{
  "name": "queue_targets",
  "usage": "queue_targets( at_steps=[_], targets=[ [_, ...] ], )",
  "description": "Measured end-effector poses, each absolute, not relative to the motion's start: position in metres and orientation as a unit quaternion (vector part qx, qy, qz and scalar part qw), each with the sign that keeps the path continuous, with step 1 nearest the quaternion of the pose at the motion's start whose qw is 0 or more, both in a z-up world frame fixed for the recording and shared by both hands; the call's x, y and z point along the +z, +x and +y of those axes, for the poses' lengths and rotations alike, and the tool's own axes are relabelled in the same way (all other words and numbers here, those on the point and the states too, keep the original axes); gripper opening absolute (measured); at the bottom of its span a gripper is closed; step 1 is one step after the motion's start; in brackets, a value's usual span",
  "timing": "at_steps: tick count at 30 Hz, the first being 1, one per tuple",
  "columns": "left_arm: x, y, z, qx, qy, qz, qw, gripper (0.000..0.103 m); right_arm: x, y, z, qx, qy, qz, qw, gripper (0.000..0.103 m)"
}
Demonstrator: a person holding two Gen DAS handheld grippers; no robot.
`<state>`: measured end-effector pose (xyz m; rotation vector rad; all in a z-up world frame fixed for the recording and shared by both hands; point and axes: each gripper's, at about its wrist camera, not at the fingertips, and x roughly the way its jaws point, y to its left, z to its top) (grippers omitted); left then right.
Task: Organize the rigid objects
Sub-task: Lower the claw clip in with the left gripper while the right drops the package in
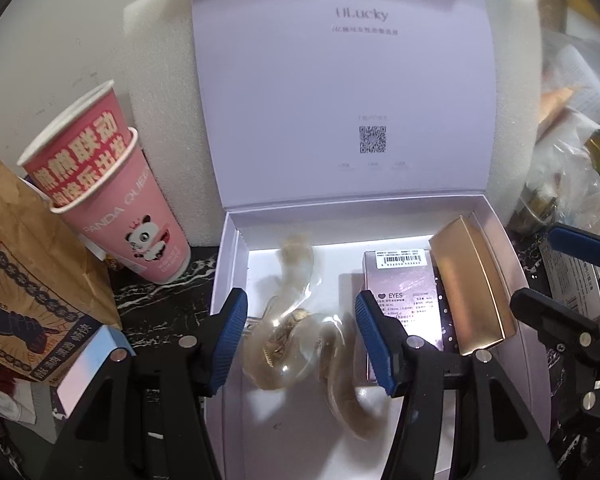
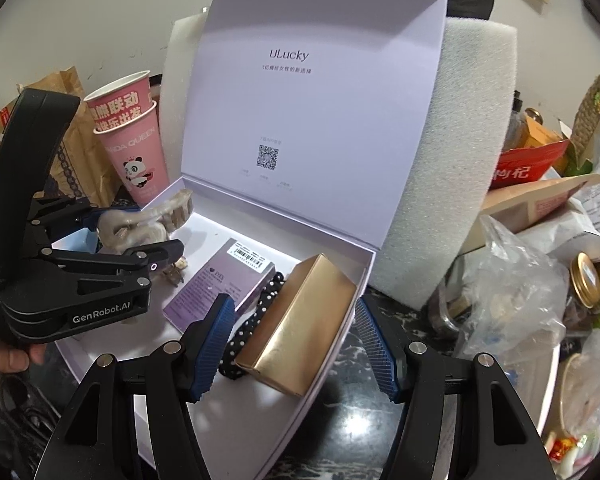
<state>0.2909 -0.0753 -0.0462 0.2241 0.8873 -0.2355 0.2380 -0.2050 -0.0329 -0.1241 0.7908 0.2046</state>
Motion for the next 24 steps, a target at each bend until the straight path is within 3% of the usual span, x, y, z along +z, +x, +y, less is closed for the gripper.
queue_targets(
  at_steps=[8,13,15,24],
  targets=[
    [-0.030,0.276,-0.070,-0.105,0.116,0.413,0.897,0.060,-0.021,0.222,-0.207,0.095,-0.060,0.372,0.921,0.063],
    [-0.015,0.262,-0.064,-0.104,0.110,0.397,0.905,0.090,-0.014,0.213,-0.203,0.092,-0.063,0.362,0.925,0.063],
    [-0.008,0.256,-0.062,-0.102,0.107,0.391,0.908,0.095,-0.010,0.208,-0.203,0.092,-0.065,0.357,0.927,0.063],
    [0.016,0.236,-0.049,-0.096,0.100,0.366,0.920,0.096,0.012,0.184,-0.205,0.088,-0.066,0.329,0.938,0.067]
  ],
)
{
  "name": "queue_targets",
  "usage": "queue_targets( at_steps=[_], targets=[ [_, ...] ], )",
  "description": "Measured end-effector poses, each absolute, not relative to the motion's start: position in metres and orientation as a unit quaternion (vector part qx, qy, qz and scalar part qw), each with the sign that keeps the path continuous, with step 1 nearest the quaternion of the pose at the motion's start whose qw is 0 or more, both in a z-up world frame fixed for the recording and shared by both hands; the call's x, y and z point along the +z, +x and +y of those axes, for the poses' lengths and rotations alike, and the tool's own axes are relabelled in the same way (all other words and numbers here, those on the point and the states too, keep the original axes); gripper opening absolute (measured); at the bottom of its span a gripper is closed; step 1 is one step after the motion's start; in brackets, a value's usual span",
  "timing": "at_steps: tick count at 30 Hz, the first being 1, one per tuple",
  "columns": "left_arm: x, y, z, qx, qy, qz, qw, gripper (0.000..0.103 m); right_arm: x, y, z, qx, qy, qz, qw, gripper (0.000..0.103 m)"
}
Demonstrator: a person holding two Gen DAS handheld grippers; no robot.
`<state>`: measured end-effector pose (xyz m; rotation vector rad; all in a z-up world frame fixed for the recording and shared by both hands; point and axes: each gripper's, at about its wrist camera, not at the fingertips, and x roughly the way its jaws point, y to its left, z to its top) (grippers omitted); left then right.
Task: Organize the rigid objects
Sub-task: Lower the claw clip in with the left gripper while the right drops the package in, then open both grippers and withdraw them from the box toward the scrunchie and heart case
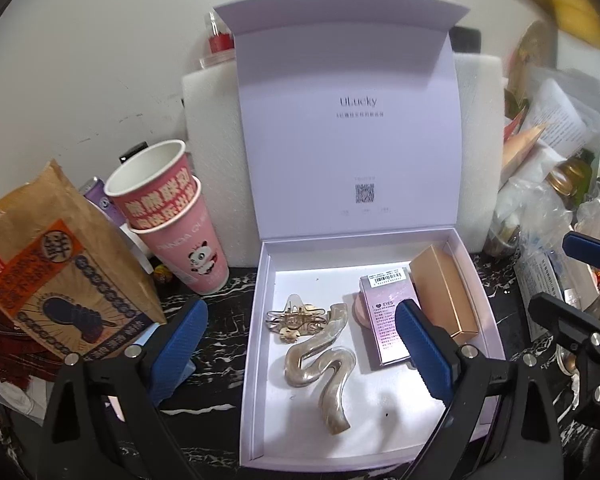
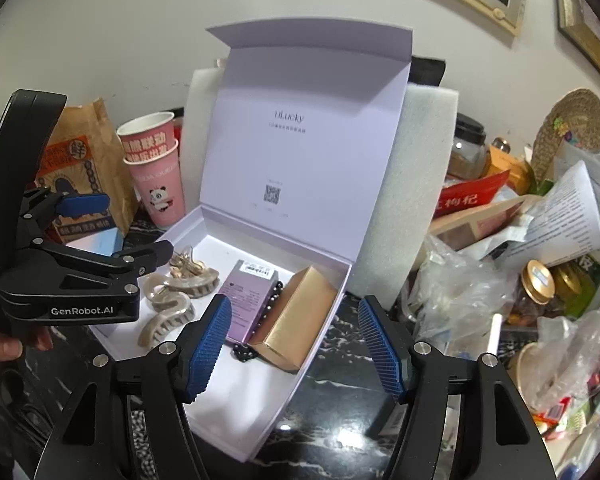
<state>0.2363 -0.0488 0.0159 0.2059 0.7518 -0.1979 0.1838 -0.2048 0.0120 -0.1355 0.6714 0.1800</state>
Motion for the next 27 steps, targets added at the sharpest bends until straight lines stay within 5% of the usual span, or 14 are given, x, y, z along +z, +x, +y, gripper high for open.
queue_targets(
  at_steps=[27],
  targets=[
    [0.095,0.134,-0.048,-0.117,0.116,0.275,0.947,0.097,0.080,0.093,-0.203,0.102,-0.077,0.234,0.964,0.081]
  ],
)
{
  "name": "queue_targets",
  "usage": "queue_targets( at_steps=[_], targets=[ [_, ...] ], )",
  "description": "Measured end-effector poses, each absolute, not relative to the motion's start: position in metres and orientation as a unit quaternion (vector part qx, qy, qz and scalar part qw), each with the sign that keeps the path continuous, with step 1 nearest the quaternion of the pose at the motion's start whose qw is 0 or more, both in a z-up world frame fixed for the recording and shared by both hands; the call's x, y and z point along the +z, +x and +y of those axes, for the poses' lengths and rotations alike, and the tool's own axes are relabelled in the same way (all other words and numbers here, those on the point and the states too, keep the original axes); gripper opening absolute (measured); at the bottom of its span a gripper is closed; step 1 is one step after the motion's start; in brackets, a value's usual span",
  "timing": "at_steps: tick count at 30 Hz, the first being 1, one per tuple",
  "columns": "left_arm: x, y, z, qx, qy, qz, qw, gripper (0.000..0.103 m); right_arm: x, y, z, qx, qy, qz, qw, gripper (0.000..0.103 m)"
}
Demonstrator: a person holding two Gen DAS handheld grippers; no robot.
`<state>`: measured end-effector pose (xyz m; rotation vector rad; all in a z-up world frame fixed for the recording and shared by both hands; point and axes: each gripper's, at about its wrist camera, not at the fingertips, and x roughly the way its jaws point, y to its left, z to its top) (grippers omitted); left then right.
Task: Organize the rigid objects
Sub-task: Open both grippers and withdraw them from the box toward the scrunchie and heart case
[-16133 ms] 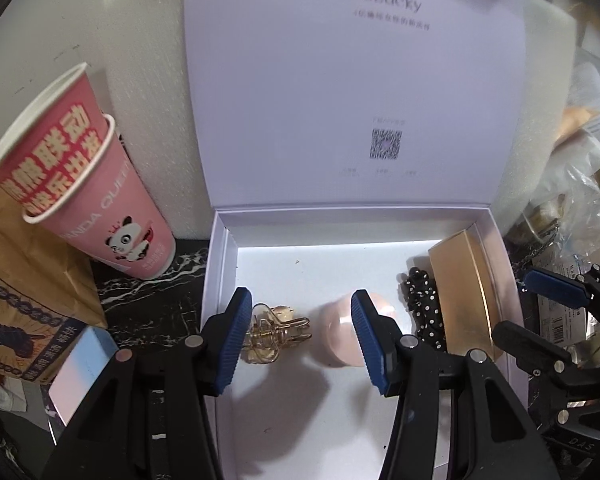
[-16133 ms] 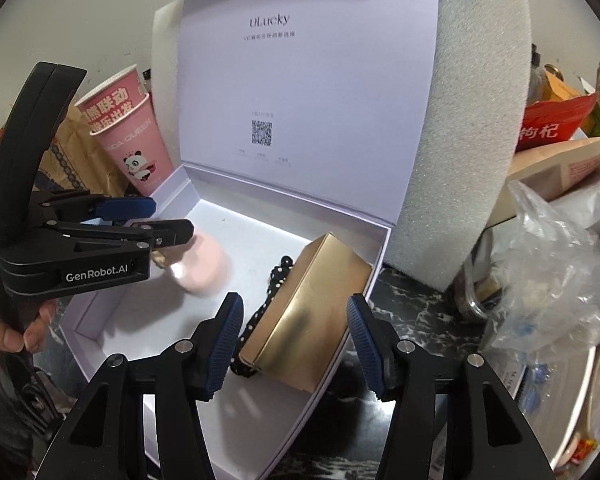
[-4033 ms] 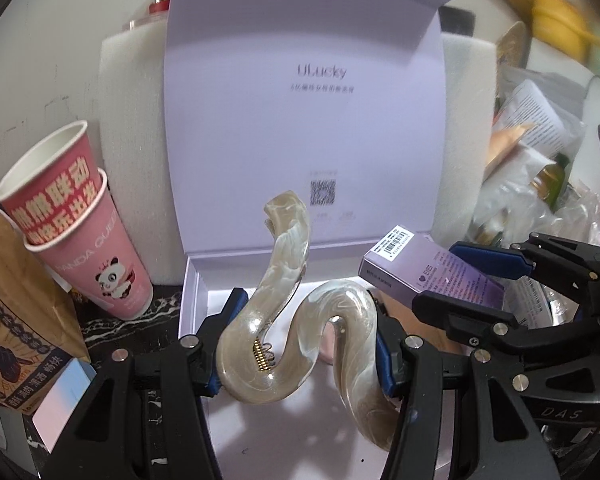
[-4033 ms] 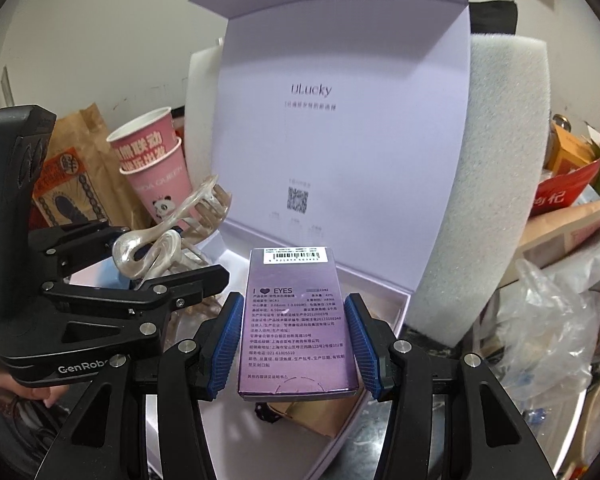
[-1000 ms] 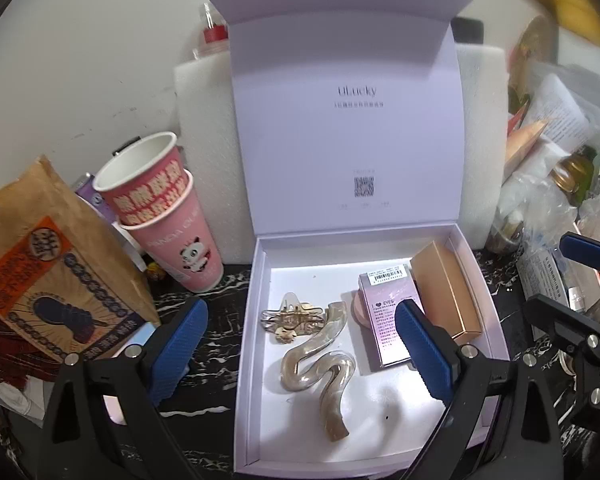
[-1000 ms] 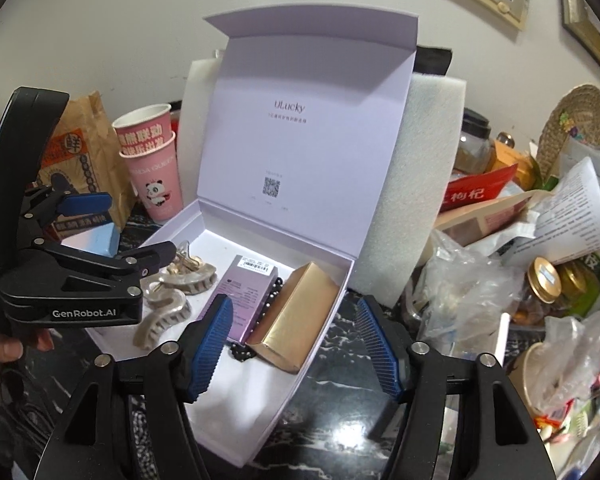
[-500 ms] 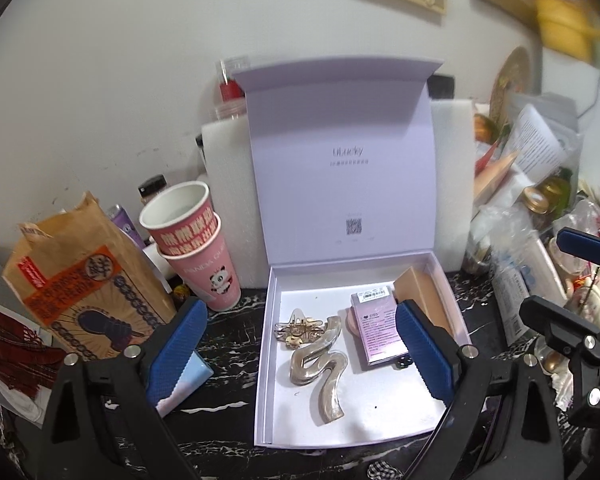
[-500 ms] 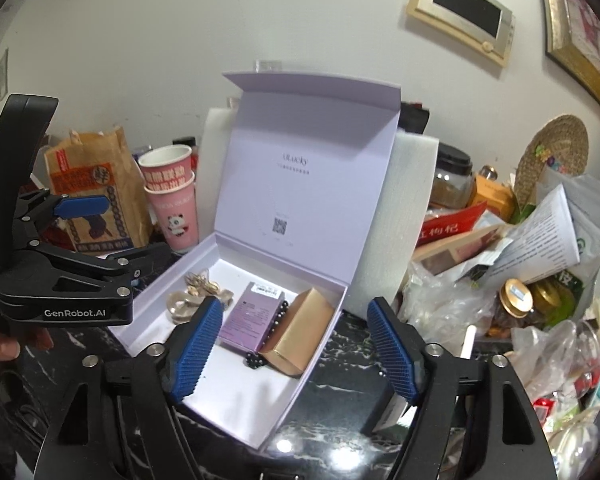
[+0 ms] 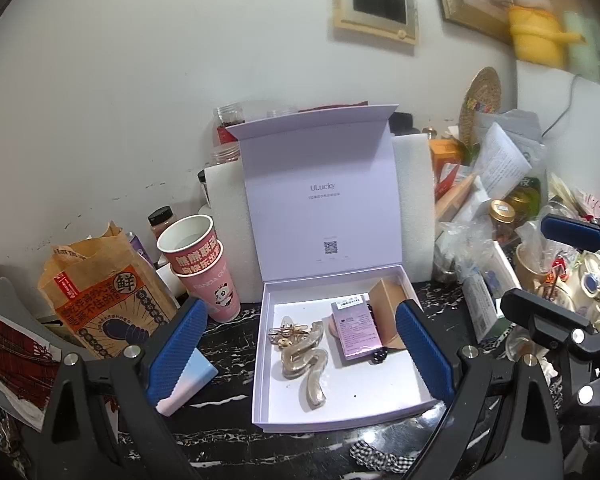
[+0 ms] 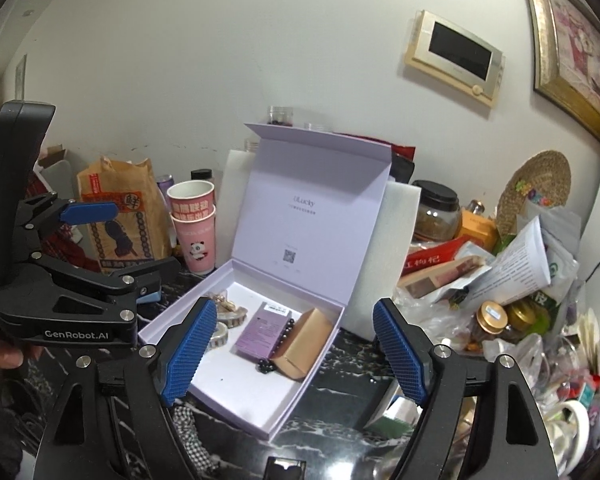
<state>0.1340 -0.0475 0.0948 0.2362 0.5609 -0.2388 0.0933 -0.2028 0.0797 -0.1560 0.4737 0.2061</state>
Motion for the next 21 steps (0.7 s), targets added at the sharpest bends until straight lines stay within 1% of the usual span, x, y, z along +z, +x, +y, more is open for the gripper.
queue_targets(
  at_steps=[12,21],
  targets=[
    [0.093,0.093,-0.044,-0.120,0.117,0.277,0.946,0.097,0.082,0.045,-0.203,0.101,-0.079,0.216,0.968,0.083],
    [0.079,0.062,-0.044,-0.132,0.117,0.285,0.942,0.097,0.068,0.014,-0.208,0.097,-0.075,0.223,0.967,0.084]
  ],
)
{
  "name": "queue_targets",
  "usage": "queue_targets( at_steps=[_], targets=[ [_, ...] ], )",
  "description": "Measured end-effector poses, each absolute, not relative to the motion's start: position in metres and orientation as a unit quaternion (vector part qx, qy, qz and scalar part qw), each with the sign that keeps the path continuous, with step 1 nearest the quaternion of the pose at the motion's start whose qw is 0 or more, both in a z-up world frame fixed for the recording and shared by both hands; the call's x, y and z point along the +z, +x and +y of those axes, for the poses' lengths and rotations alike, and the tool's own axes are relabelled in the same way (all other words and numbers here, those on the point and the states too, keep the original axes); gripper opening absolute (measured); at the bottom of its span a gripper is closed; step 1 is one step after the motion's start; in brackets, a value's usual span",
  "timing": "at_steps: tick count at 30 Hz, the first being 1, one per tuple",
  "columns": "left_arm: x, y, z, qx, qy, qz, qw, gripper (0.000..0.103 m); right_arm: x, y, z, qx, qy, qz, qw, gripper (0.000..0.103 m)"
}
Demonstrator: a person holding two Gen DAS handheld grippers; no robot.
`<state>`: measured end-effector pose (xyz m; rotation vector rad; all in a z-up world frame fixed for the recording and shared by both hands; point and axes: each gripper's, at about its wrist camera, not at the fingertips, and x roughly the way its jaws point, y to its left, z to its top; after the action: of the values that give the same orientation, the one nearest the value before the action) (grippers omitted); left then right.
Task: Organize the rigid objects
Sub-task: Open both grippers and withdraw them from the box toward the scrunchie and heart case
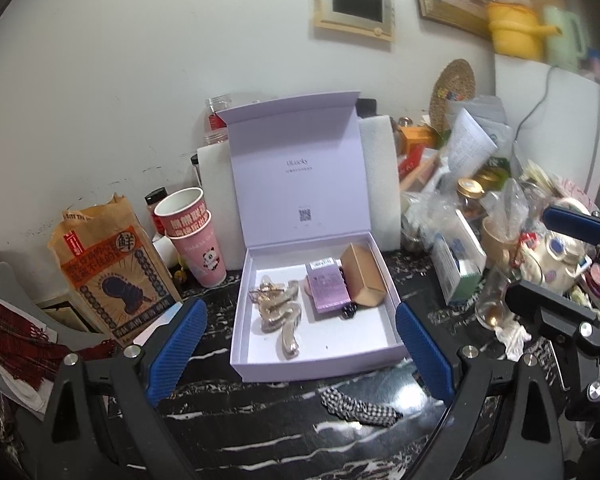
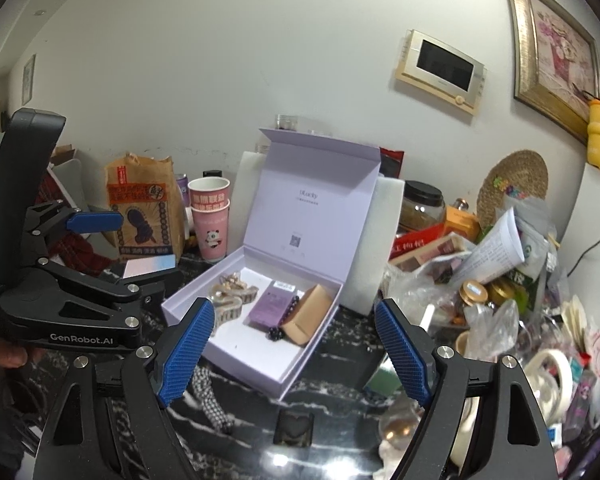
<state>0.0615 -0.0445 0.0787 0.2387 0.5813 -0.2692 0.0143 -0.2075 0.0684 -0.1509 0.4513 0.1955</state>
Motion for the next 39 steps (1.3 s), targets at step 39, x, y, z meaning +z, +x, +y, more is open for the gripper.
queue_targets(
  at_steps=[39],
  targets=[
    [-0.055,0.074,-0.053,-0.191,0.071,0.391,0.898,0.097,-0.063,0.016,-0.226,0.107,-0.055,0.305,0.945,0.084]
  ],
)
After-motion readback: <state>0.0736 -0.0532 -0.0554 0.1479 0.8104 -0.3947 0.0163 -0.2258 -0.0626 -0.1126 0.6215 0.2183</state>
